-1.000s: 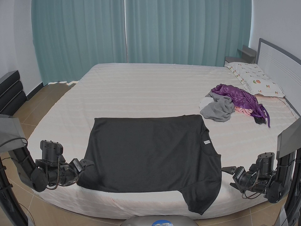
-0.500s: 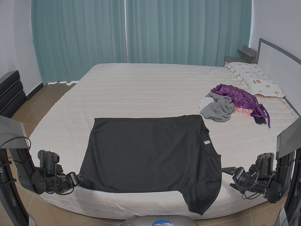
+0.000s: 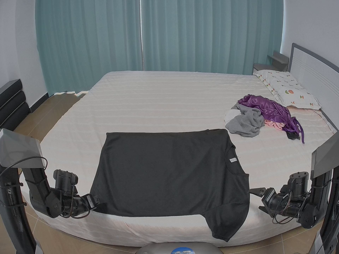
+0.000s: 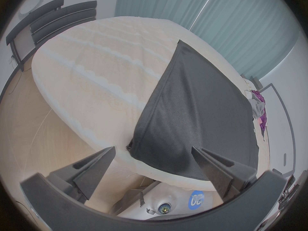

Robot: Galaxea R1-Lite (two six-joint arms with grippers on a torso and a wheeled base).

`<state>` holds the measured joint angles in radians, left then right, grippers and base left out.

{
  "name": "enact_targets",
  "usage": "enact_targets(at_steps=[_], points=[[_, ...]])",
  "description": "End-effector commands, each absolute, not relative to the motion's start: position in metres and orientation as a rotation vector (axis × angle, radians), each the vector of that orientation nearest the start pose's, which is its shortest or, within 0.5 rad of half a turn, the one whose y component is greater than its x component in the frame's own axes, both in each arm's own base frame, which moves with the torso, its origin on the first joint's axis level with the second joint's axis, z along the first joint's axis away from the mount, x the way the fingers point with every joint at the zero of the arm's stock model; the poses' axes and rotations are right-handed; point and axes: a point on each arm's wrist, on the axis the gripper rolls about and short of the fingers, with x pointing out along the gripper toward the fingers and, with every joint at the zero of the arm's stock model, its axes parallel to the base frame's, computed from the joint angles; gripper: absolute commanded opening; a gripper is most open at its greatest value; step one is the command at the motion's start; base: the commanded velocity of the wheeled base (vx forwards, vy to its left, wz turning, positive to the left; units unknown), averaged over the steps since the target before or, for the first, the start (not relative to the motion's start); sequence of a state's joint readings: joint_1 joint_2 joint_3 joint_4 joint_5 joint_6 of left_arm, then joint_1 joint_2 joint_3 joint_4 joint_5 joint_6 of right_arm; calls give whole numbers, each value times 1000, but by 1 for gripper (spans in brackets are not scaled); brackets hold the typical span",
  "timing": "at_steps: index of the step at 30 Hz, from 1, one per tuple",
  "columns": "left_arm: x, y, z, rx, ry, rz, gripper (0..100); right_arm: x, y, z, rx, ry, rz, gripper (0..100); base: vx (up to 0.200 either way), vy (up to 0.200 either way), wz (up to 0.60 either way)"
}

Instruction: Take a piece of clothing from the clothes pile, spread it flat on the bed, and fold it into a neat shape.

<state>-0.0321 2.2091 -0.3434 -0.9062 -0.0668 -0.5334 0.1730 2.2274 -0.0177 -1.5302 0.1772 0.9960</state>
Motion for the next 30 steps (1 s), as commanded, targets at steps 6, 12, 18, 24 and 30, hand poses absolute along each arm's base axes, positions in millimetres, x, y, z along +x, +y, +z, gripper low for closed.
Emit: enact_targets(at_steps=[6, 12, 18, 24, 30], points=[[263, -11, -36, -515, 965, 170, 0, 211, 41, -12, 945, 808, -40, 100, 0, 0, 0], [259, -9, -35, -567, 966, 203, 0, 211, 41, -13, 945, 810, -41, 100, 0, 0, 0], [255, -7, -30, -574, 960, 213, 0, 211, 43, -12, 939, 808, -28, 100, 0, 0, 0], [254, -5, -29, -578, 955, 217, 0, 210, 48, -12, 923, 810, 1, 100, 0, 0, 0], [254, -2, -31, -596, 964, 210, 0, 217, 52, -20, 894, 815, 16, 100, 0, 0, 0]])
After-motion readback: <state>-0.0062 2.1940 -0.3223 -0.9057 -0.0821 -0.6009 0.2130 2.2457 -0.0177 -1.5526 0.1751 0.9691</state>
